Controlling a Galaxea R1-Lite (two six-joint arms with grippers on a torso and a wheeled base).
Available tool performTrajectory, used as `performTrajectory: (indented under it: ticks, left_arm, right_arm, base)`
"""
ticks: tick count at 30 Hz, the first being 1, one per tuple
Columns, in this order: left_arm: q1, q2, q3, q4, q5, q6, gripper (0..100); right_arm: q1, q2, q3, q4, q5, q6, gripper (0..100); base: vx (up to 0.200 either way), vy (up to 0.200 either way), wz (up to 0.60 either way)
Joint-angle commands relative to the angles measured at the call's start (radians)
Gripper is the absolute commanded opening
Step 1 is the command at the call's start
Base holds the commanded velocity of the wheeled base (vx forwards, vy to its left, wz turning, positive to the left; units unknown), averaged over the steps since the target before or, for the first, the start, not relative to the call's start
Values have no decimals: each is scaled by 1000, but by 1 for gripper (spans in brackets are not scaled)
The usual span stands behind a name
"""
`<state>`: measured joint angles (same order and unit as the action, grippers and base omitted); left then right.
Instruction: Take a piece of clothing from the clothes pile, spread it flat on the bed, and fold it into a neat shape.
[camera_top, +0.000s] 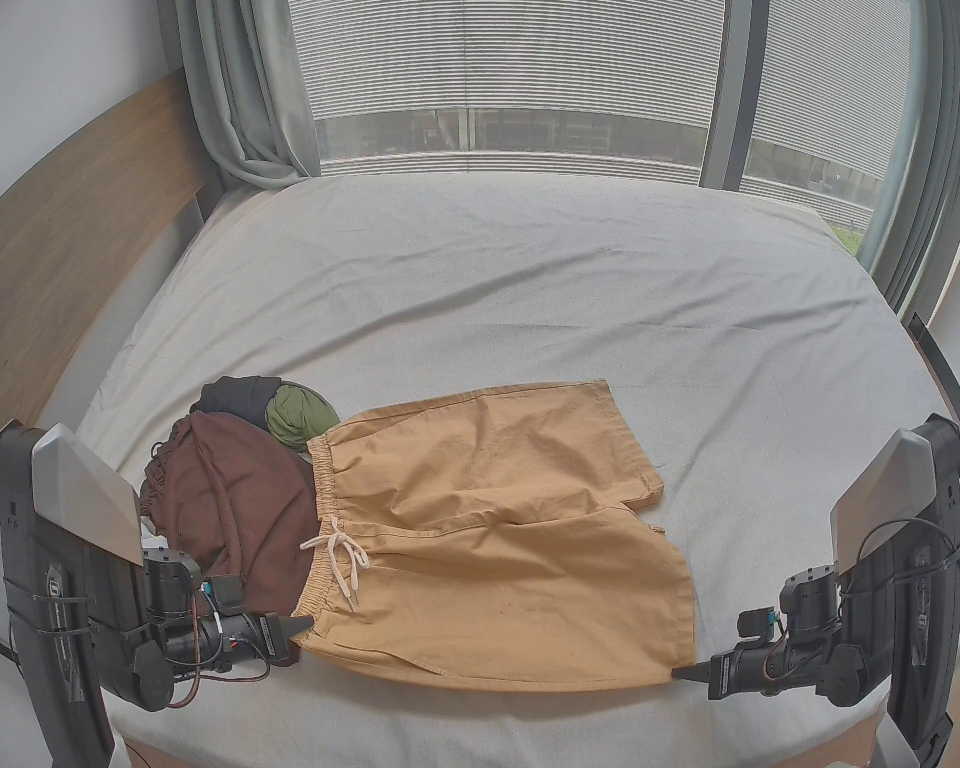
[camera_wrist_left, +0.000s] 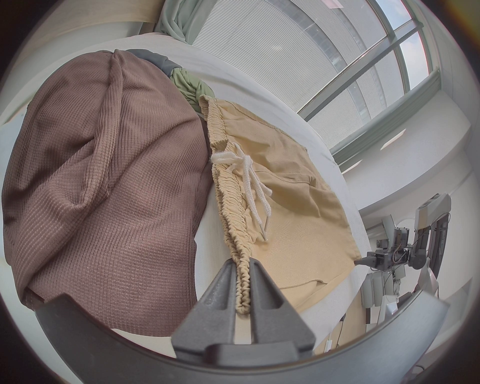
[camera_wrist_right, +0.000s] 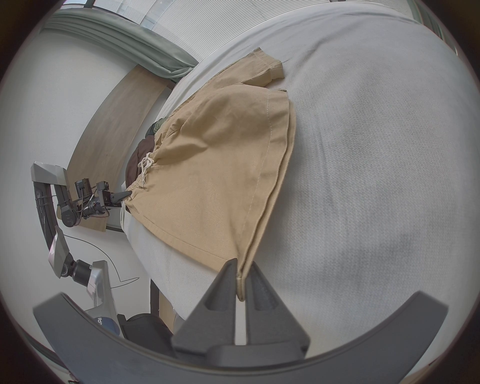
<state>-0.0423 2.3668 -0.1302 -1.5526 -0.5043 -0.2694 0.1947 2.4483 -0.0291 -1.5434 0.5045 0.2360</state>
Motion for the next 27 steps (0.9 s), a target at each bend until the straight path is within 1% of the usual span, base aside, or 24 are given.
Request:
performTrajectory:
  ticks: [1,14,15,27]
  left_arm:
    - [-1,26,1,0,0,6,0]
    - [-4,31,-8,-1,-2,-1,0]
    - [-4,31,-6,0,-2,-1,0]
    - [-8,42,-11,-1,1,2,0]
  right_arm:
    - [-6,5,6,0,0,-3,0]
    - [-4,17,0,0,5,-6,0]
    - [-3,20,0,0,5,-7,100]
    - [3,46,-17,-1,5,-6,100]
  base:
    - [0,0,0]
    - [0,0,0]
    - [0,0,0]
    - [0,0,0]
